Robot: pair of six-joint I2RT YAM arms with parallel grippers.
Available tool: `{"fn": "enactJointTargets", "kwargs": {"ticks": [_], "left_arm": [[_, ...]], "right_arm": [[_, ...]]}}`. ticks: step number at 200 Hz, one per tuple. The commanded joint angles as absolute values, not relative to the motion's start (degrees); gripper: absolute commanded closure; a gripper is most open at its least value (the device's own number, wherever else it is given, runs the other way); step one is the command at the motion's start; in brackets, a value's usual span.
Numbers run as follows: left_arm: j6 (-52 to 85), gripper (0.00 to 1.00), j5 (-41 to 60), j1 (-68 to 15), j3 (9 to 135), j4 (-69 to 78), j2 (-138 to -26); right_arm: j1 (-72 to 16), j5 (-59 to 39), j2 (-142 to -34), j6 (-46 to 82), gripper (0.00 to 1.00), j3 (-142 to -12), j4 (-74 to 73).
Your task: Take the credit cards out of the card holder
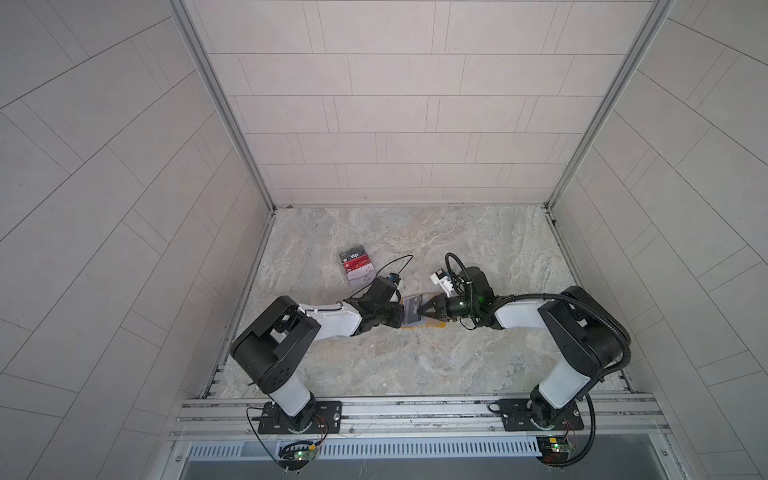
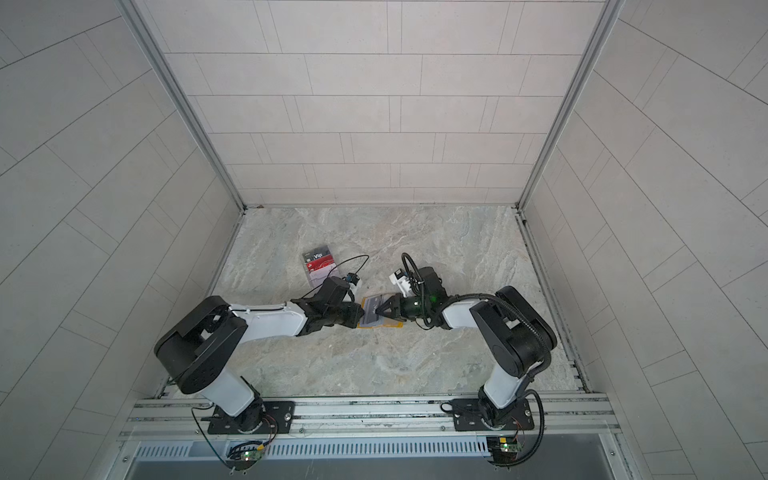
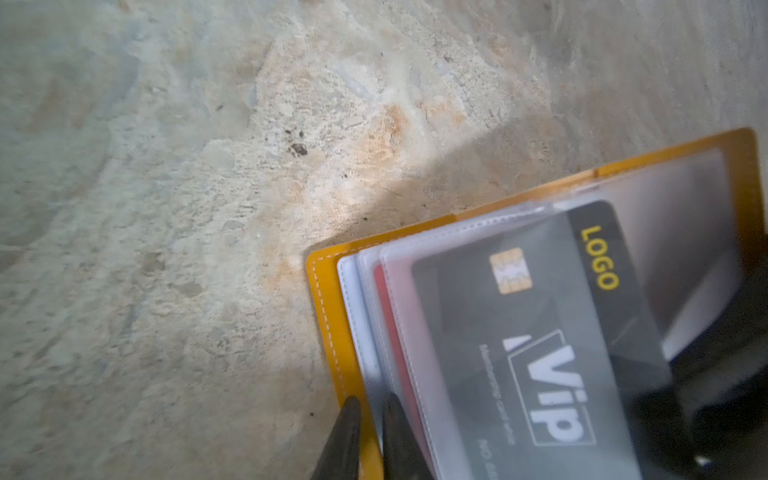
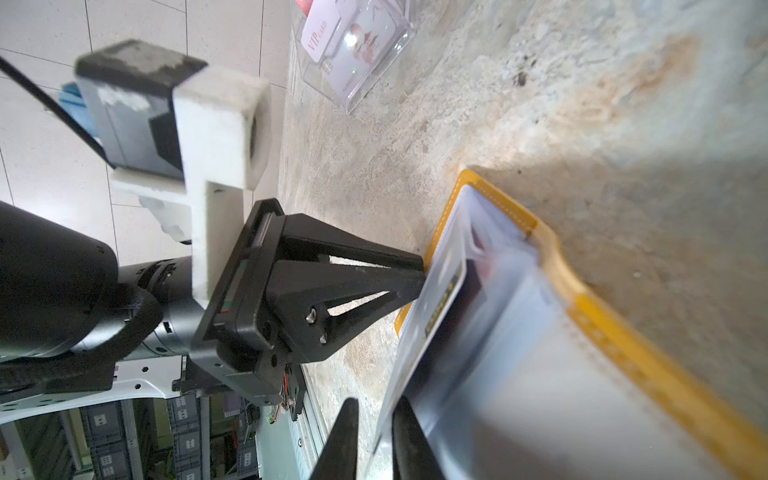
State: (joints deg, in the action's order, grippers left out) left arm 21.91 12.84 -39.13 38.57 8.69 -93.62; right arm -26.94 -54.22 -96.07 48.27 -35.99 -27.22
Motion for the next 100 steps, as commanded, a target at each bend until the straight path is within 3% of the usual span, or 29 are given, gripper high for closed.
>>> {"fn": "enactJointTargets", "kwargs": {"ticks": [1,54,100], "left_arm": [[22.04,0.84,12.92,-39.59,37.53,3.34,-96.46],[22.1,0.84,12.9,-39.64,37.48,3.43,-96.43],[22.21,0.84,12.88,-39.64,37.32,3.44,-95.95]], "right_arm": [[-26.55,-54.59,-95.06,48.67,0.84,-36.01,-29.27],[-25.25,-53.89,-94.63,48.39,0.92,-35.82,-27.16],[-23.78,-51.8,-91.3,42.93,0.99,-36.51,-16.19]]}}
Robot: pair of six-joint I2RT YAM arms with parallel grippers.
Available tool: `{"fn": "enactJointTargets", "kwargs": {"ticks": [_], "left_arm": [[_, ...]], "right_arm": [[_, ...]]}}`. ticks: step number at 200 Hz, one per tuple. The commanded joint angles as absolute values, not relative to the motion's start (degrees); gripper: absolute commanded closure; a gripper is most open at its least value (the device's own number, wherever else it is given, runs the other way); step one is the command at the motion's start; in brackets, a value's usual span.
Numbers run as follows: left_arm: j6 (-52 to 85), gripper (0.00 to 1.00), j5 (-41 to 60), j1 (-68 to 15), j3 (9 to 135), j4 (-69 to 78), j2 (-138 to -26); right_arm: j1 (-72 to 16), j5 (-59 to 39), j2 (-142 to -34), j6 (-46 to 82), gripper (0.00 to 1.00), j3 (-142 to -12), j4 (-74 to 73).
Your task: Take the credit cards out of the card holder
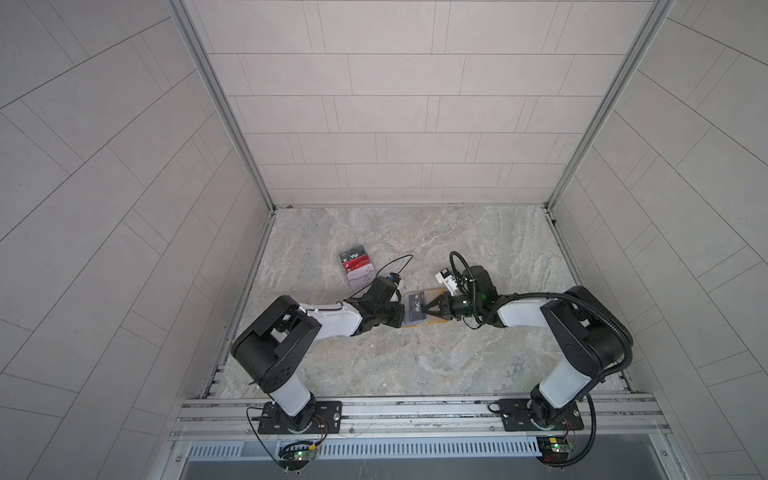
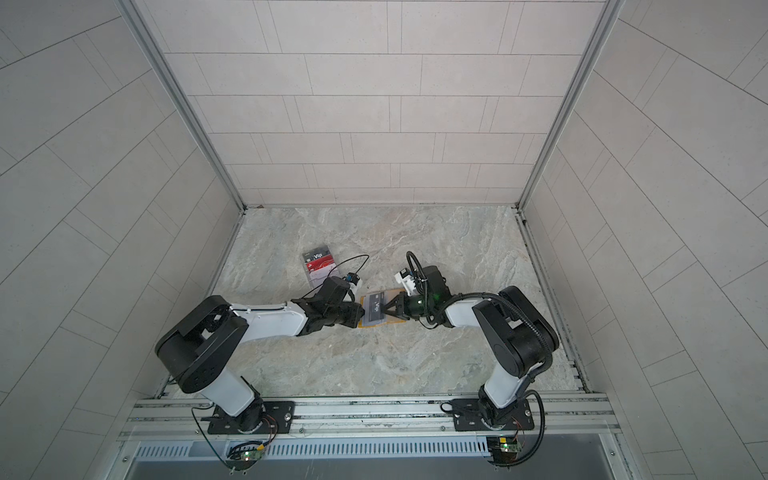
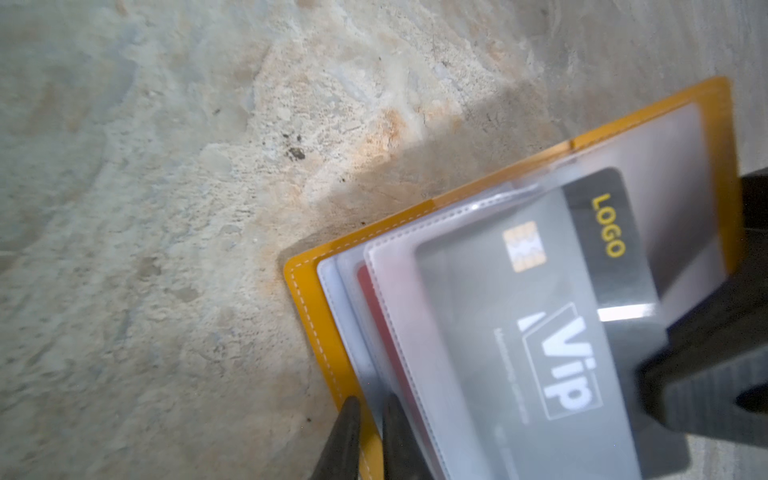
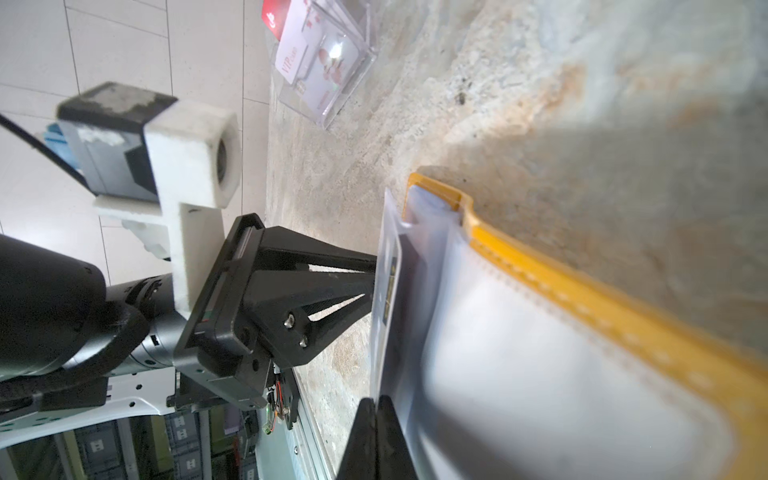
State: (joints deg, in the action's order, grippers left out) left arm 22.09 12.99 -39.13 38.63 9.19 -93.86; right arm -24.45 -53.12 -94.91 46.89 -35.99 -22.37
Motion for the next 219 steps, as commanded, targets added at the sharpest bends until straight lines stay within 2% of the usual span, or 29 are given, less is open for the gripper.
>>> {"fn": "enactJointTargets", "kwargs": {"ticks": [1,50,85,121,144,170,196,219], "left_arm": [[22.27,0.83,12.9,-39.64,37.29,3.43,-95.92],[22.5,0.81,13.11,-39.64,37.22,3.35,-94.83],[22.59,0.67,14.3,-39.61,37.16,3.61,-91.76],[21.6,0.53,14.63,-39.63,38.38,1.32,-86.68],[19.86,0.42,13.57,-39.64,39.57,-2.76,-82.13],[15.86,0.32,14.68,-39.51,41.97,-8.53,-76.6],[10.74,0.25,26.29,-38.06,46.07,-13.84,-72.57],[8.22,0.2,34.77,-36.86,48.91,-16.11,-68.86]], "right_arm": [[-23.71,-51.65,-91.22,42.78,1.0,-36.58,-15.87],[-21.68,-45.56,-85.75,32.25,1.0,-39.93,4.05],[-20.74,-40.07,-80.4,27.01,1.0,-42.15,14.45],[-19.39,-39.62,-75.58,24.84,1.0,-42.57,15.82],[-18.99,-41.11,-73.31,23.07,1.0,-43.29,16.23],[-19.05,-47.52,-71.68,20.23,1.0,-44.2,15.83],[-19.07,-56.04,-69.13,20.81,1.0,-43.32,11.1],[-19.41,-59.5,-66.22,23.37,1.0,-41.46,5.36]]}}
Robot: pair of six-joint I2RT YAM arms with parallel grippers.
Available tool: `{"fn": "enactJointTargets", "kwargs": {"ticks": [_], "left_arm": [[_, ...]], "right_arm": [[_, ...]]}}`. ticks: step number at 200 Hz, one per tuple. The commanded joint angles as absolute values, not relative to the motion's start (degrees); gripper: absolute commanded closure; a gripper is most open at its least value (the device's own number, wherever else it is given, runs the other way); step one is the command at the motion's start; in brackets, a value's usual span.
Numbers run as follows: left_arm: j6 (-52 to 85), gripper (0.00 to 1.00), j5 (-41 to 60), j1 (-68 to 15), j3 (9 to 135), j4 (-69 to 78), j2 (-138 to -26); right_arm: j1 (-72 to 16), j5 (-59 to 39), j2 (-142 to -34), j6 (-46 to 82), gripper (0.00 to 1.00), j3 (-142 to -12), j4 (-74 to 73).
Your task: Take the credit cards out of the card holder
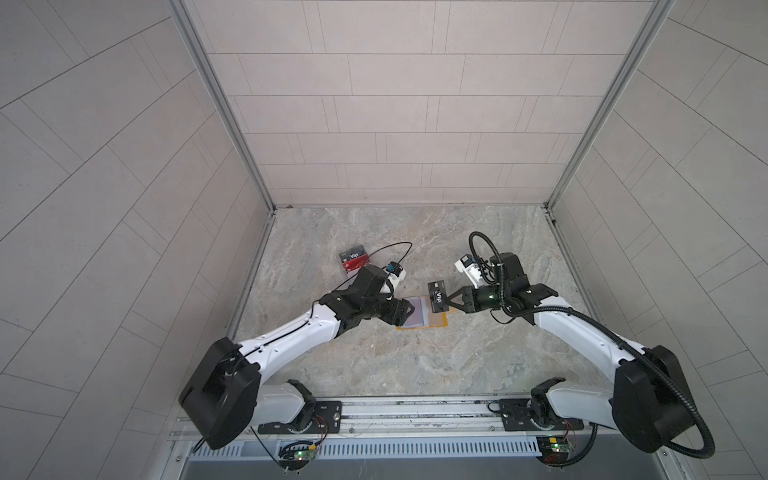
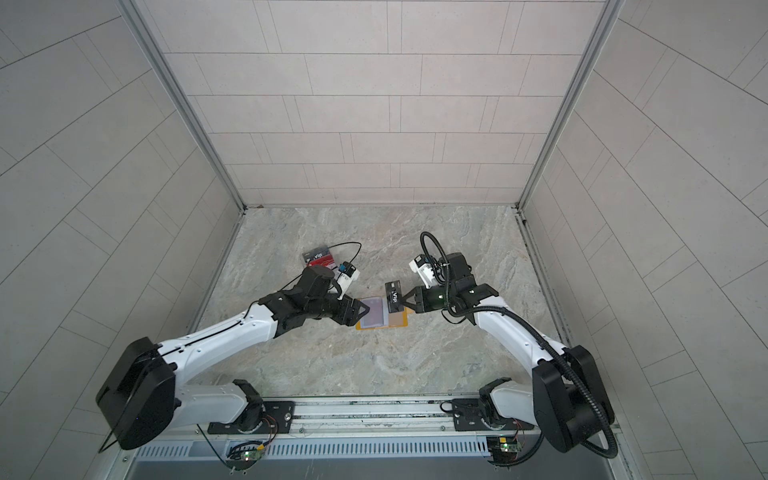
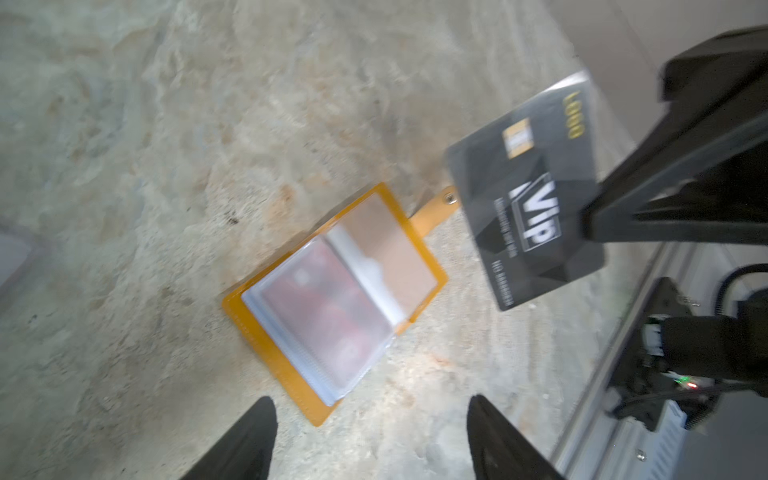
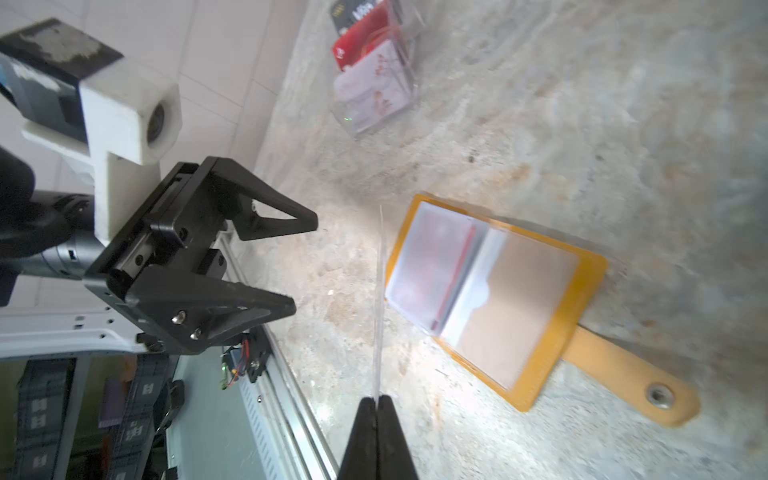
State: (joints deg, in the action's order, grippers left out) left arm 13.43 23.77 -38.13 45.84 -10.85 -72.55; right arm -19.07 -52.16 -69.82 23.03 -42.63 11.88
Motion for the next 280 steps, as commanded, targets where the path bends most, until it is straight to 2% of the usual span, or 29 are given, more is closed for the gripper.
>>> {"fn": "enactJointTargets", "kwargs": {"ticks": [1,72,134,170,235,261,280], "left_arm": [[8.11,0.2,35.09,-36.85,48.97,-16.23,-68.71],[11.02,0.2,48.13,-29.58,51.59,-16.65,-65.08],[13.07,0.3,58.04,-29.53,50.92,-11.09,-65.14],[14.99,0.41,59.91,-29.54,50.63,-9.66,-65.81],[16.28,0.75,60.29,-29.54,50.45,-8.79,-66.11],[18.01,0.77,60.02,-29.57,49.91,-6.62,-66.79],[20.47,0.84,60.05,-29.61,49.23,-3.75,-67.41]], "right_arm": [[-19.42,-59.55,-66.11,23.46,1.0,-41.34,5.1],[-24.57,-63.02,-60.8,31.49,1.0,-37.18,-8.66],[-29.84,-64.67,-62.76,29.02,1.0,-39.78,-8.28],[-31.2,-65.95,-65.67,26.88,1.0,-41.96,-7.23],[-31.29,-65.84,-67.08,25.49,1.0,-42.88,-6.46],[-31.28,-65.29,-66.86,25.25,1.0,-42.81,-6.77],[-31.15,-63.68,-66.56,25.0,1.0,-42.67,-6.48]]}}
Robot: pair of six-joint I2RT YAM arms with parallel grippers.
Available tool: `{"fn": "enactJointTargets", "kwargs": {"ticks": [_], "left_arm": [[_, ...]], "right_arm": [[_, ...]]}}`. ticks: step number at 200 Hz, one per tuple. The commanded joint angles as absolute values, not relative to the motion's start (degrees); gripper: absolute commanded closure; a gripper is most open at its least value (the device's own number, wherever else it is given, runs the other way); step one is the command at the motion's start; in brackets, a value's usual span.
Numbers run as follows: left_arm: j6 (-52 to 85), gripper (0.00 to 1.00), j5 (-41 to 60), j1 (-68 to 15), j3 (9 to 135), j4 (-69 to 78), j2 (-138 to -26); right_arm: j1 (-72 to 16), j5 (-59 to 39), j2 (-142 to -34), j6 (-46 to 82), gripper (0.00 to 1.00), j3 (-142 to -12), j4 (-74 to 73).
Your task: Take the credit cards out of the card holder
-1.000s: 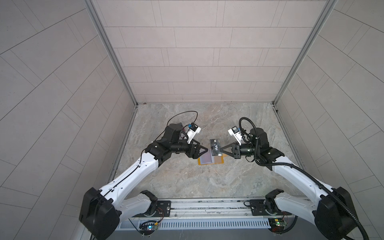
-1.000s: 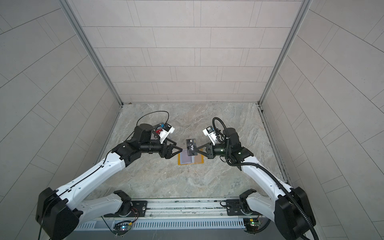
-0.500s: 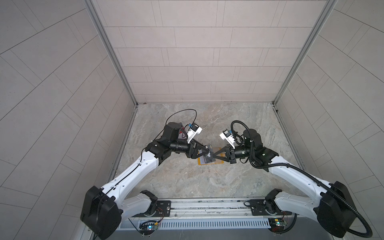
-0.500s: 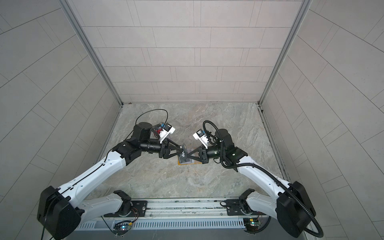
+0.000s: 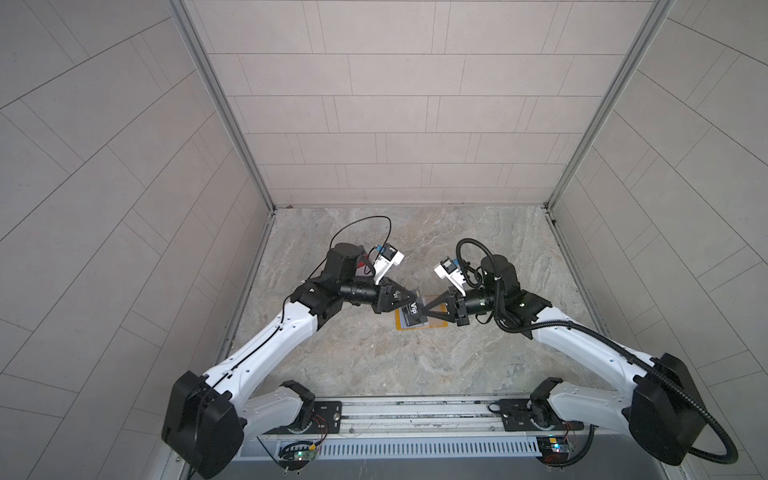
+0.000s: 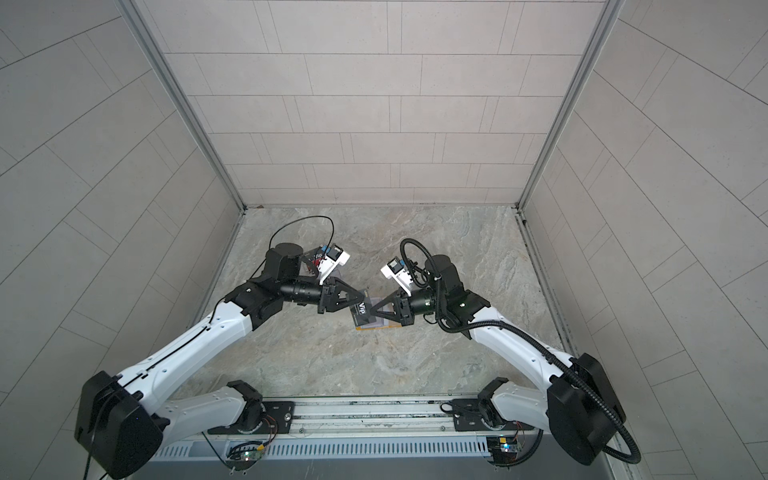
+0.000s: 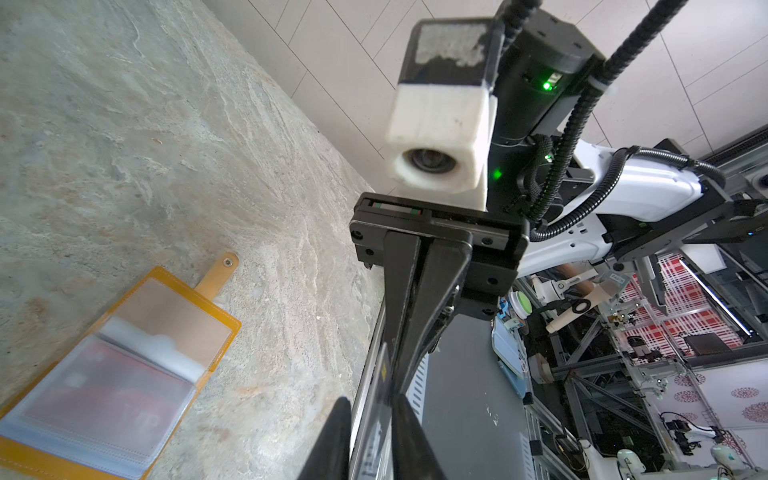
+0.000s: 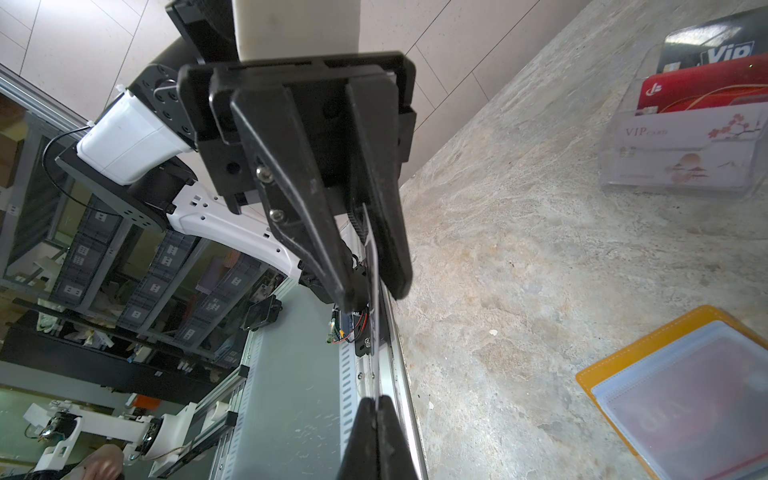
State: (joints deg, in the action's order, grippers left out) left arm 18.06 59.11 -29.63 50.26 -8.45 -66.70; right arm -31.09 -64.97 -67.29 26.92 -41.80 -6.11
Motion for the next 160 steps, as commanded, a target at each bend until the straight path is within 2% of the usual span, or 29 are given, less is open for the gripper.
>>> {"fn": "enactJointTargets", "kwargs": {"ticks": [1,18,38,43,57,72,86,99,135,160], "left_arm": [[20.52,0.84,60.0,-29.61,49.18,-3.59,-67.46],[22.39,0.9,59.17,-29.6,48.45,-1.2,-67.52],[24.2,0.97,57.27,-29.59,47.73,0.61,-67.26],[24.42,1.0,56.14,-29.54,47.64,0.7,-67.11],[25.84,1.0,52.12,-29.57,47.21,1.52,-66.73],[27.45,1.0,47.86,-29.53,46.76,2.54,-66.71],[29.65,1.0,44.75,-29.53,45.83,5.37,-66.28],[32.54,1.0,42.73,-29.55,44.41,10.22,-65.48],[39.37,1.0,33.54,-29.84,40.03,24.52,-62.26],[43.89,1.0,30.72,-30.28,37.01,35.03,-61.79]], "right_arm": [[-31.17,-63.42,-66.54,24.98,1.0,-42.67,-6.45],[-30.85,-60.51,-65.73,24.44,1.0,-42.24,-5.64],[-30.18,-56.46,-63.68,24.51,0.92,-40.91,-5.54],[-30.19,-54.75,-63.04,24.6,0.87,-40.41,-5.39],[-30.15,-50.6,-60.99,24.71,0.76,-38.94,-5.42],[-30.22,-48.04,-58.43,25.91,0.54,-36.99,-6.86],[-30.15,-45.71,-56.02,29.11,0.4,-33.91,-11.0],[-30.32,-43.29,-54.33,33.86,0.3,-30.59,-18.04],[-31.79,-38.83,-55.64,41.75,0.25,-27.59,-27.44],[-32.75,-37.72,-58.28,46.06,0.24,-27.58,-33.5]]}}
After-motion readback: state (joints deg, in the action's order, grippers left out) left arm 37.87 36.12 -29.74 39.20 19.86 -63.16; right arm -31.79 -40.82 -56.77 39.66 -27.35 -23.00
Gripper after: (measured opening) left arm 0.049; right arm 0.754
